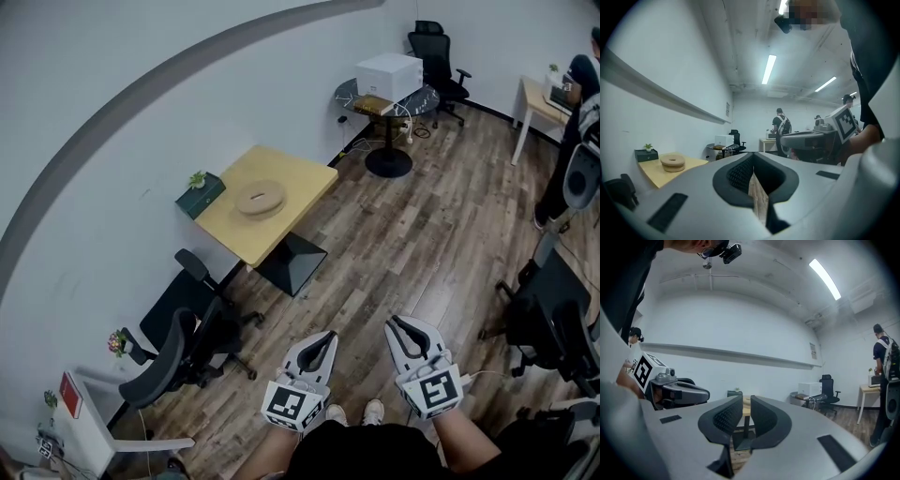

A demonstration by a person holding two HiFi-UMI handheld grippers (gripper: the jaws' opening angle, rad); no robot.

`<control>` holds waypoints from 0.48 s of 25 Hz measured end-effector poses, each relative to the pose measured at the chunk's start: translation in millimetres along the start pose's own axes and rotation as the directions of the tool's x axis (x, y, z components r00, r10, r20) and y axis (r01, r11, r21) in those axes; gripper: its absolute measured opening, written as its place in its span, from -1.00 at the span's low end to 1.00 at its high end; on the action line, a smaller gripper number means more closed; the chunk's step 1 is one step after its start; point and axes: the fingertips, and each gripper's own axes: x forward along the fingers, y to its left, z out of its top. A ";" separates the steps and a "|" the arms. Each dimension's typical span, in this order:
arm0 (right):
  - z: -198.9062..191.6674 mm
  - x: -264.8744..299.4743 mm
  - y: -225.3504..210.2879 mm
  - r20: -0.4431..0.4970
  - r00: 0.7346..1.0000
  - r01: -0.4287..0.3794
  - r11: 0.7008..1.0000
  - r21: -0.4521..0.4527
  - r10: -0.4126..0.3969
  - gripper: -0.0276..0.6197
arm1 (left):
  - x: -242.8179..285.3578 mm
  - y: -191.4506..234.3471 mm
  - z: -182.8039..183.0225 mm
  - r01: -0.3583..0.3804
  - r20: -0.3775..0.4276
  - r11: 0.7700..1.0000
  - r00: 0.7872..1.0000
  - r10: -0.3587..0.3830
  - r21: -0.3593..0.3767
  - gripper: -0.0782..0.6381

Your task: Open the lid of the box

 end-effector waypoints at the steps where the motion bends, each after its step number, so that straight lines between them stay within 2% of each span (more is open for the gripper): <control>1: -1.3 0.4 -0.8 -0.005 1.000 -0.009 1.000 -0.005 0.009 -0.63 | 0.3 -1.5 -0.7 -0.004 0.003 1.000 1.000 0.004 -0.005 -0.73; 3: -3.6 2.0 -3.0 -0.014 1.000 -0.017 1.000 0.002 0.017 -0.31 | 1.3 -3.4 -2.6 -0.008 0.009 1.000 1.000 0.008 -0.017 -0.73; 5: -2.7 5.9 -5.4 -0.012 1.000 -0.013 1.000 0.011 0.013 -0.21 | 3.6 -1.1 -2.9 -0.006 0.011 1.000 1.000 0.006 -0.025 -0.73; 8: -3.0 21.1 -7.9 -0.016 1.000 -0.019 1.000 -0.001 0.019 0.07 | 11.2 12.7 -0.4 -0.009 0.022 0.999 1.000 0.010 -0.031 -0.73; 12: -7.9 51.4 -13.9 -0.031 0.999 -0.038 0.999 -0.018 0.038 0.63 | 25.7 37.6 -0.1 -0.021 0.033 0.999 0.999 0.022 -0.033 -0.73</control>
